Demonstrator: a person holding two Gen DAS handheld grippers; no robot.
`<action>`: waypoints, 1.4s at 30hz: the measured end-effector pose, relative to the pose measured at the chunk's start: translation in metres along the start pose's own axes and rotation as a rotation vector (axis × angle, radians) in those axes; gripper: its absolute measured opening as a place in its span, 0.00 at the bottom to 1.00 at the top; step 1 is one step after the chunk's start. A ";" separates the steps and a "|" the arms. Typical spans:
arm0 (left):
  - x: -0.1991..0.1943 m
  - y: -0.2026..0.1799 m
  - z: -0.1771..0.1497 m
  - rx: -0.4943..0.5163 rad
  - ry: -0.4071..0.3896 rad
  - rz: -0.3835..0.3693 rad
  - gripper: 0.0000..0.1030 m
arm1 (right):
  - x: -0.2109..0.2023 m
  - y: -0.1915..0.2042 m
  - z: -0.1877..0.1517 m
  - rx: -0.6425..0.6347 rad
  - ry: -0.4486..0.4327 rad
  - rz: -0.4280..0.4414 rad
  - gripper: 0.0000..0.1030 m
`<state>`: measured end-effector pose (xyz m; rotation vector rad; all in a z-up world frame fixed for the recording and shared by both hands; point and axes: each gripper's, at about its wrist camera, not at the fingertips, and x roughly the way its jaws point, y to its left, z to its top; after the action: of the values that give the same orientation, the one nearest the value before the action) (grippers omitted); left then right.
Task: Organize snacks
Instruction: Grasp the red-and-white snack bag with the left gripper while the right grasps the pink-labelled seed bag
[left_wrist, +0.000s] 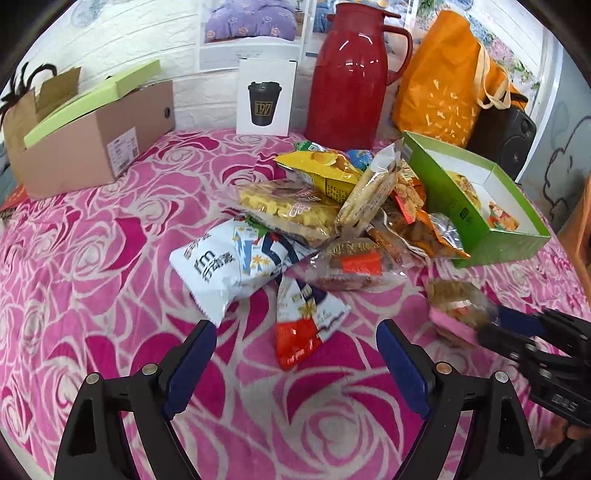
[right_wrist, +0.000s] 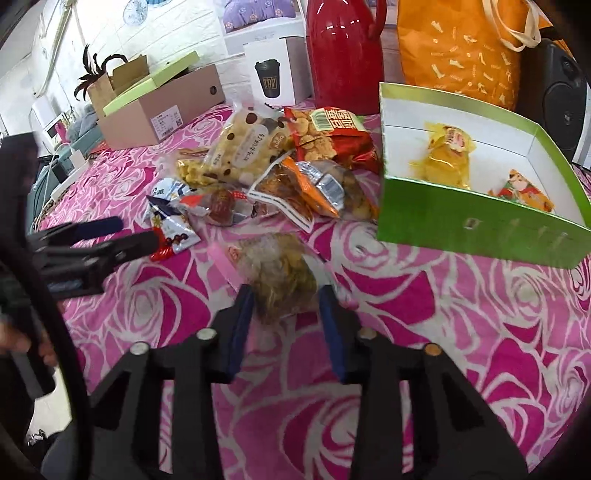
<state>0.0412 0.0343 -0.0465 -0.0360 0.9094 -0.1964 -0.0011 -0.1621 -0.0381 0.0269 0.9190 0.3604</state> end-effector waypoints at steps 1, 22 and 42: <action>0.005 0.000 0.003 -0.002 -0.001 0.011 0.84 | -0.003 -0.001 -0.001 0.003 0.000 0.008 0.33; 0.031 0.010 0.008 -0.078 0.079 -0.089 0.54 | 0.024 0.016 0.009 -0.026 0.024 -0.003 0.68; -0.023 -0.014 0.023 0.035 -0.051 -0.079 0.38 | -0.013 0.010 0.023 0.006 -0.079 0.071 0.17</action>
<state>0.0430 0.0238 -0.0127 -0.0447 0.8540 -0.2833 0.0073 -0.1540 -0.0125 0.0789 0.8429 0.4195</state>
